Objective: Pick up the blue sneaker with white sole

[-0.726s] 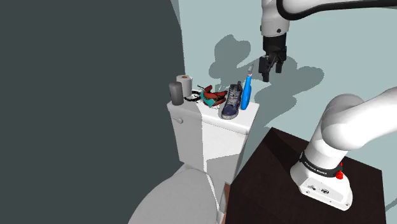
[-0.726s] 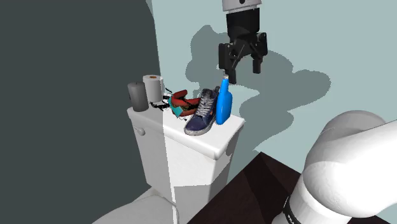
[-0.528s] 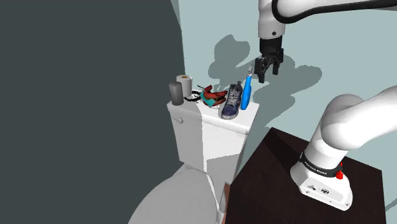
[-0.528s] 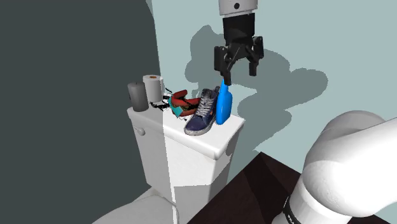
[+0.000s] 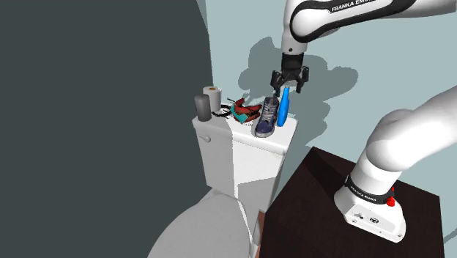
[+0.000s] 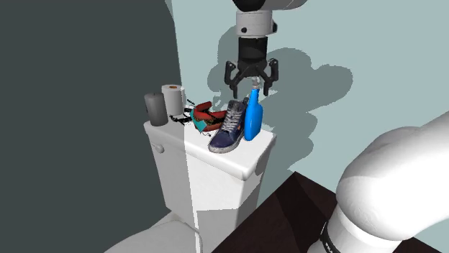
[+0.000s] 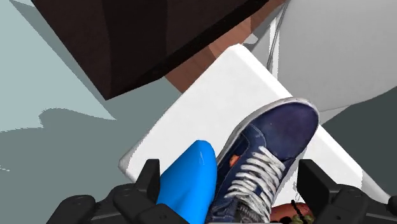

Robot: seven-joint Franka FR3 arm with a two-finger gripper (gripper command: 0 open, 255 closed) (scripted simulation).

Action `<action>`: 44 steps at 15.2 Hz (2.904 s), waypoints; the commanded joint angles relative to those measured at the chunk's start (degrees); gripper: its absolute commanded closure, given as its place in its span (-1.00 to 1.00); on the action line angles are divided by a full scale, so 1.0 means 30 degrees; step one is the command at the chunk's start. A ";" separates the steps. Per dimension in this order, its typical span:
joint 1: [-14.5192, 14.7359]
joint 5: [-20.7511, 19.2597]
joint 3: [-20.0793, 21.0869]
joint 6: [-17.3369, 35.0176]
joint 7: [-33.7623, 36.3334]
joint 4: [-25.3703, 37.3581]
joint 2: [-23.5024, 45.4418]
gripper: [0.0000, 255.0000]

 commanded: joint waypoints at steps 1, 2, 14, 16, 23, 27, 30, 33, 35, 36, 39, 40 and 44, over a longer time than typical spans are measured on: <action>-0.0448 0.0318 -0.0173 0.1556 0.1181 0.0061 0.1027 -1.00; -0.0646 0.0476 -0.0269 0.2262 0.1723 0.0157 0.1564 -1.00; -0.2142 0.2114 -0.1285 0.8544 0.5656 0.0870 0.6305 -1.00; -0.2134 0.2183 -0.1296 0.9086 0.5575 0.0563 0.6545 -1.00; -0.2094 0.2285 -0.1252 0.9689 0.5558 0.0350 0.6940 1.00; -0.2094 0.2288 -0.1259 0.9582 0.5552 0.0498 0.6984 1.00; -0.2093 0.2277 -0.1338 0.9789 0.5467 0.0192 0.6882 1.00; -0.2131 0.2167 -0.1299 0.8971 0.5593 0.0627 0.6493 1.00; -0.2158 0.2105 -0.1269 0.8430 0.5669 0.0937 0.6257 1.00; -0.2173 0.2077 -0.1253 0.8160 0.5704 0.1098 0.6147 1.00; -0.2205 0.2002 -0.1213 0.7355 0.5804 0.1604 0.5843 1.00; -0.2217 0.1981 -0.1199 0.7088 0.5835 0.1780 0.5751 1.00; -0.2257 0.1908 -0.1146 0.6027 0.5948 0.2525 0.5430 1.00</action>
